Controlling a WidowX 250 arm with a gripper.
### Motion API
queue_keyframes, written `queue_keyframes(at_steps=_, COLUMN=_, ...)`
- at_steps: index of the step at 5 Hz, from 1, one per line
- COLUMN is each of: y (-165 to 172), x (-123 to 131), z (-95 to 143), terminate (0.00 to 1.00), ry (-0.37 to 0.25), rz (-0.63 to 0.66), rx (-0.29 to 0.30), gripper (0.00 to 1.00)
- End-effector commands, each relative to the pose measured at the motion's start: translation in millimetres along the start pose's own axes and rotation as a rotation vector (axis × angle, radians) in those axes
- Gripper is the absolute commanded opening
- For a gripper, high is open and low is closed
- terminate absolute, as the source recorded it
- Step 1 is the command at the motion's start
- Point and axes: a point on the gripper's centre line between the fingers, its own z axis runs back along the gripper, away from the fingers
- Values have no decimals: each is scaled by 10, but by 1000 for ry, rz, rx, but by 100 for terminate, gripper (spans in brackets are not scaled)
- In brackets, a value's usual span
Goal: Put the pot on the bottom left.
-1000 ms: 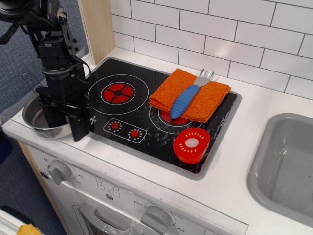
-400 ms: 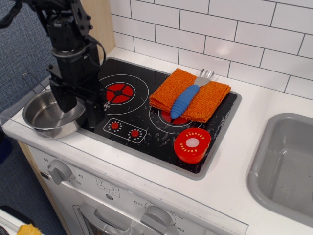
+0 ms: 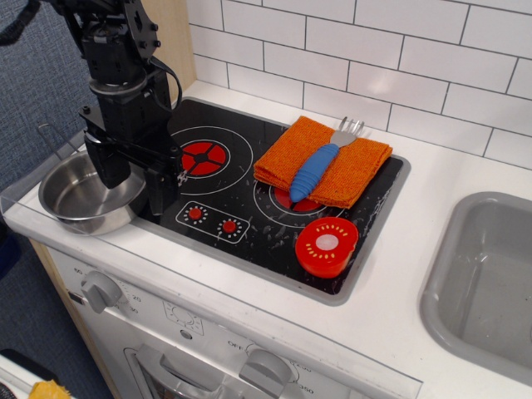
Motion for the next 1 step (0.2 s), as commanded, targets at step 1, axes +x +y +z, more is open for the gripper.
queue_keyframes(at_steps=1, y=53, x=44, z=124, terminate=100, ry=-41, rz=-6, rx=23, gripper=100)
